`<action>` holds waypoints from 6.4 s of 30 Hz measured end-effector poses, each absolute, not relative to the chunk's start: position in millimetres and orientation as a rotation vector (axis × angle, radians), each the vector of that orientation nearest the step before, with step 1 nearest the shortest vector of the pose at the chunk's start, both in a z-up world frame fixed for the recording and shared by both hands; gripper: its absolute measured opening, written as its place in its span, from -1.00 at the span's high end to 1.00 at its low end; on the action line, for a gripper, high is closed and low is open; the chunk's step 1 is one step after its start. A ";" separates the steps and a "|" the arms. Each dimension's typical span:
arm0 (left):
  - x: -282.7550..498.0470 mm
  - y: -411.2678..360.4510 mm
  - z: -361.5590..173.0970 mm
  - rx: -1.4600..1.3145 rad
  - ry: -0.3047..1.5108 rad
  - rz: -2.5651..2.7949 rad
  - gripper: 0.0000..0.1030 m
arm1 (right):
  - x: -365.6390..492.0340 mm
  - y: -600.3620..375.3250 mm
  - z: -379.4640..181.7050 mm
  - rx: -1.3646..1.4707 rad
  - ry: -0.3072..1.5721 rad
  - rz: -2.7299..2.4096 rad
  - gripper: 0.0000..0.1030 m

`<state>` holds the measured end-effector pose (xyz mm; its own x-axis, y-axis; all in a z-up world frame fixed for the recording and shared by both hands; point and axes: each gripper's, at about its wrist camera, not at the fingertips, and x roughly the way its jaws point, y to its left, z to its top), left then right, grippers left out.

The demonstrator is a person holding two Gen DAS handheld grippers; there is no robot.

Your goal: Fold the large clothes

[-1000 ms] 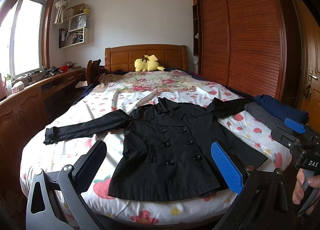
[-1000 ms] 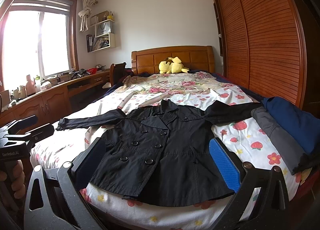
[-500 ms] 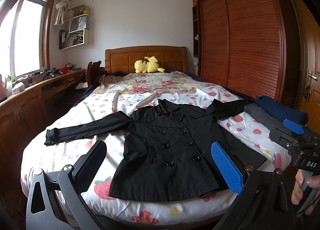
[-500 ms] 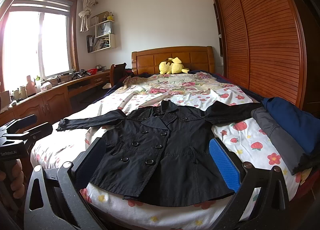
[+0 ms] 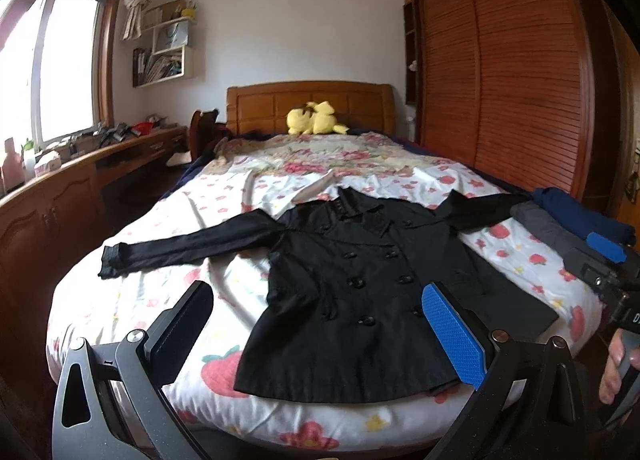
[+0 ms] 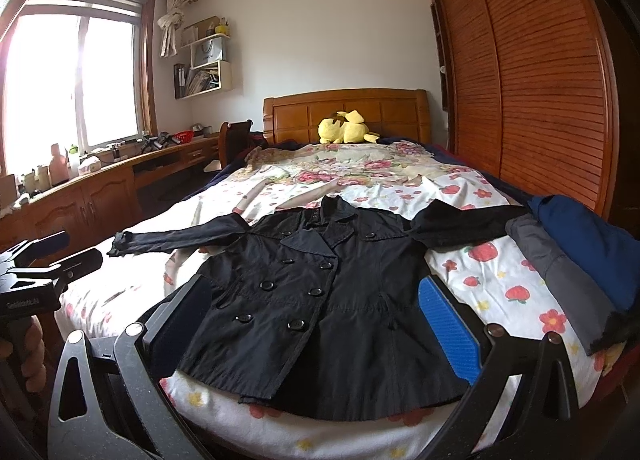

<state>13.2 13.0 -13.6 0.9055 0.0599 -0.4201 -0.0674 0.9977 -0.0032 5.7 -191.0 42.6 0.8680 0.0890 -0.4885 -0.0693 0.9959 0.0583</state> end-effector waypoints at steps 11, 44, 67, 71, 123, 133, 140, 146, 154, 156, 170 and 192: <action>47.8 30.6 -37.7 -0.038 0.511 0.151 -1.00 | 63.1 -174.2 12.3 0.031 0.553 0.169 -1.00; 121.5 98.3 -67.9 -0.112 0.663 0.353 -1.00 | 226.7 -69.9 -113.2 -0.115 0.737 0.506 -1.00; 234.7 299.2 -97.1 -0.299 0.621 0.519 -0.82 | 226.9 -69.2 -135.6 -0.100 0.779 0.508 -1.00; 252.5 336.3 -113.2 -0.384 0.644 0.576 -0.64 | 228.5 -70.0 -137.2 -0.094 0.788 0.509 -1.00; 354.8 81.0 -1.4 0.060 0.512 0.101 0.95 | 204.2 -202.0 -86.0 0.014 0.705 0.325 -1.00; 319.1 59.7 -19.3 0.094 0.562 -0.013 0.95 | 186.8 -235.1 -81.2 0.019 0.694 0.252 -1.00; 289.8 54.7 -39.6 0.099 0.622 -0.034 0.95 | 184.8 -239.4 -80.9 0.016 0.696 0.238 -1.00; 287.8 30.3 -65.7 0.104 0.670 -0.024 0.95 | 186.6 -236.5 -83.2 0.014 0.704 0.243 -1.00; 255.3 29.2 -80.0 0.046 0.735 -0.019 0.85 | 192.1 -225.3 -87.0 0.013 0.716 0.260 -1.00; 249.7 30.9 -84.4 0.036 0.742 -0.020 0.74 | 194.0 -220.8 -87.2 0.014 0.717 0.268 -1.00; 213.2 39.1 -80.4 0.002 0.726 -0.013 0.13 | 208.7 -168.8 -90.7 0.013 0.723 0.367 -1.00; 199.6 42.2 -82.5 -0.045 0.689 0.108 -0.08 | 210.6 -119.4 -132.8 -0.035 0.916 0.559 -1.00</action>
<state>199.6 42.2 -82.5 0.7666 0.0848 -0.6365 -0.1148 0.9934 -0.0060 210.6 -119.4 -132.8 0.4771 0.4434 -0.7588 -0.4725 0.8574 0.2040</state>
